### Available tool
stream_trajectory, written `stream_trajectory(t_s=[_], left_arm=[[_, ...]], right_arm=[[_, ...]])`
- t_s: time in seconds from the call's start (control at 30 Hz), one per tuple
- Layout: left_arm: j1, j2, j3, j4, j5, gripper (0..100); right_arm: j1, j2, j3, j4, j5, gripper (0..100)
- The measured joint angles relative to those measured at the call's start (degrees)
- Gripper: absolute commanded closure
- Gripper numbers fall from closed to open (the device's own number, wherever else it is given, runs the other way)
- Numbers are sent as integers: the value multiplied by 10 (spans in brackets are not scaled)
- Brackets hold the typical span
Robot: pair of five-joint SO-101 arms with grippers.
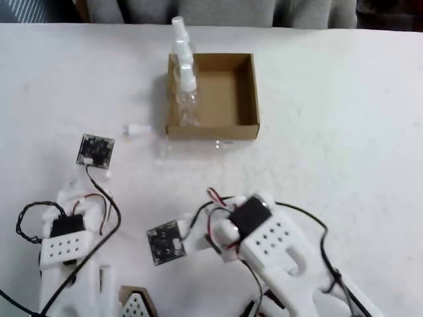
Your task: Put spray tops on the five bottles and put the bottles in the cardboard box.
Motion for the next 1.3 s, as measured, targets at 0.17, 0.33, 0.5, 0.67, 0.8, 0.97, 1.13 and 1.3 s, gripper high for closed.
stream_trajectory(t_s=[0.17, 0.33, 0.5, 0.67, 0.8, 0.97, 1.13, 1.3], left_arm=[[0, 0, 0, 0, 0, 936], [0, 0, 0, 0, 0, 936], [0, 0, 0, 0, 0, 936], [0, 0, 0, 0, 0, 936], [0, 0, 0, 0, 0, 936], [0, 0, 0, 0, 0, 936], [0, 0, 0, 0, 0, 936], [0, 0, 0, 0, 0, 936]], right_arm=[[1, 71, -50, -1, 0, 746], [0, 127, -80, -4, 0, 745], [22, 171, -85, -33, 0, 743], [40, 204, -85, -45, 0, 687], [38, 235, -85, -61, 0, 686], [38, 268, -85, -81, 0, 686], [55, 295, -85, -105, 1, 686], [73, 340, -85, -125, 20, 686]])
